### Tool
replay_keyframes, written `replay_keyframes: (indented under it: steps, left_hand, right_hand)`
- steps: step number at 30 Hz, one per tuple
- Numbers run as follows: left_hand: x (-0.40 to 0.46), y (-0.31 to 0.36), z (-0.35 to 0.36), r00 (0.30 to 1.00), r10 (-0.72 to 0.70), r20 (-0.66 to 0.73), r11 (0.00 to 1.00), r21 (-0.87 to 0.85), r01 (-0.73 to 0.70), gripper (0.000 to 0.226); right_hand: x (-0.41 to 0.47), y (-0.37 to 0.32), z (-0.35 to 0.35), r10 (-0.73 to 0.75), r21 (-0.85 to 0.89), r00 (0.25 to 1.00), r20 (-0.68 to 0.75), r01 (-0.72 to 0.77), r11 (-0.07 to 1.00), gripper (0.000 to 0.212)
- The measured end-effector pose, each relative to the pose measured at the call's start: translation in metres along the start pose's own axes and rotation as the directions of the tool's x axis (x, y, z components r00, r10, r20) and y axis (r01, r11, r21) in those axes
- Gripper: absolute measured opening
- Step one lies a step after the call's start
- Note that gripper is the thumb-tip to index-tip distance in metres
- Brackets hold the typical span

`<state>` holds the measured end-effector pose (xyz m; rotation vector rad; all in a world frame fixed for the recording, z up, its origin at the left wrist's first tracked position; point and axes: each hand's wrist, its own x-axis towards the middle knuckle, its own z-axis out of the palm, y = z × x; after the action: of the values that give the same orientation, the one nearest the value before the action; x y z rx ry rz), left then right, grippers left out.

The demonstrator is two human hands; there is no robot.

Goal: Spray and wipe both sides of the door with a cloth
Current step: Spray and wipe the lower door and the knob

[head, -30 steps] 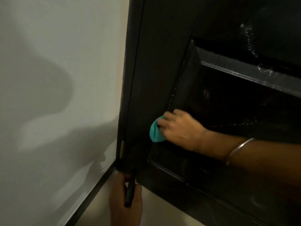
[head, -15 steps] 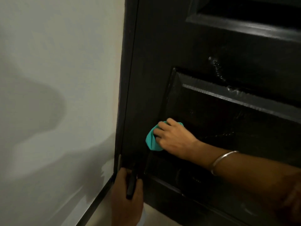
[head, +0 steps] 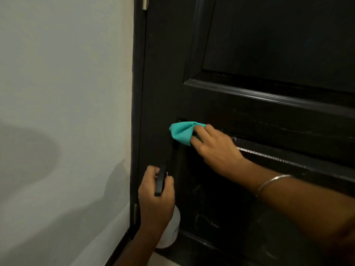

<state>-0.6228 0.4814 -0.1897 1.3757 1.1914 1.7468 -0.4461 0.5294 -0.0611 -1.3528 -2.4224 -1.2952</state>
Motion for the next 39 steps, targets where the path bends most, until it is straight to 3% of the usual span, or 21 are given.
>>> replay_keyframes:
  steps: [8, 10, 12, 14, 16, 19, 21, 22, 26, 29, 31, 33, 36, 39]
  left_hand:
    - [0.009, 0.040, 0.021, 0.995, 0.077, 0.067, 0.997, -0.001, -0.078, 0.014]
    - [0.012, 0.052, 0.033, 0.991, 0.077, 0.105, 0.997, -0.031, -0.074, 0.015]
    - [0.014, 0.064, 0.046, 0.986, 0.072, 0.148, 0.995, -0.073, -0.062, 0.018]
    - [0.014, 0.075, 0.056, 0.983, 0.060, 0.171, 0.994, -0.104, -0.043, 0.019]
    - [0.016, 0.081, 0.065, 0.980, 0.047, 0.193, 0.993, -0.117, -0.025, 0.015]
    - [0.018, 0.084, 0.069, 0.976, 0.039, 0.216, 0.995, -0.101, -0.018, 0.014]
    - [0.019, 0.083, 0.069, 0.974, 0.058, 0.221, 0.994, -0.102, -0.036, 0.014]
    - [0.019, 0.082, 0.067, 0.975, 0.068, 0.214, 0.994, -0.100, -0.047, 0.014]
    - [0.020, 0.068, 0.063, 0.993, 0.041, 0.111, 0.999, -0.029, -0.038, 0.016]
    - [0.016, 0.063, 0.068, 0.998, 0.000, 0.067, 1.000, 0.008, 0.000, 0.017]
    - [0.012, 0.069, 0.075, 0.998, -0.008, 0.070, 1.000, 0.009, 0.008, 0.017]
    - [0.009, 0.077, 0.088, 0.993, -0.015, 0.113, 1.000, -0.025, 0.018, 0.021]
    - [0.001, 0.091, 0.105, 0.971, -0.013, 0.238, 0.995, -0.097, 0.037, 0.029]
    - [-0.008, 0.101, 0.114, 0.947, 0.029, 0.321, 0.989, -0.146, 0.019, 0.029]
  right_hand:
    - [-0.055, 0.051, -0.028, -0.065, -0.056, 0.987, 0.150, 0.074, 0.996, 0.058]
    - [-0.101, 0.081, -0.044, 0.021, -0.101, 0.990, 0.141, -0.006, 0.995, 0.056]
    - [-0.156, 0.117, -0.059, 0.241, -0.154, 0.969, 0.051, -0.231, 0.961, 0.062]
    - [-0.200, 0.143, -0.073, 0.484, -0.158, 0.875, -0.005, -0.479, 0.864, 0.070]
    - [-0.212, 0.149, -0.074, 0.623, -0.091, 0.780, -0.058, -0.626, 0.774, 0.065]
    - [-0.176, 0.117, -0.048, 0.723, 0.154, 0.656, -0.214, -0.709, 0.689, 0.040]
    - [-0.132, 0.088, -0.027, 0.759, 0.311, 0.565, -0.323, -0.694, 0.649, 0.024]
    - [-0.108, 0.075, -0.019, 0.753, 0.357, 0.556, -0.352, -0.665, 0.657, 0.018]
    - [-0.022, 0.029, 0.001, 0.565, 0.418, 0.763, -0.314, -0.423, 0.804, 0.014]
    - [0.003, 0.028, 0.001, 0.285, 0.338, 0.903, -0.321, -0.172, 0.925, 0.019]
    - [-0.010, 0.046, -0.008, 0.175, 0.311, 0.957, -0.233, -0.097, 0.946, 0.025]
    - [-0.046, 0.068, -0.021, 0.174, 0.268, 0.963, -0.207, -0.115, 0.956, 0.025]
    - [-0.126, 0.109, -0.028, 0.435, 0.257, 0.862, -0.259, -0.373, 0.892, 0.024]
    - [-0.213, 0.143, -0.040, 0.737, 0.274, 0.591, -0.329, -0.687, 0.673, 0.026]
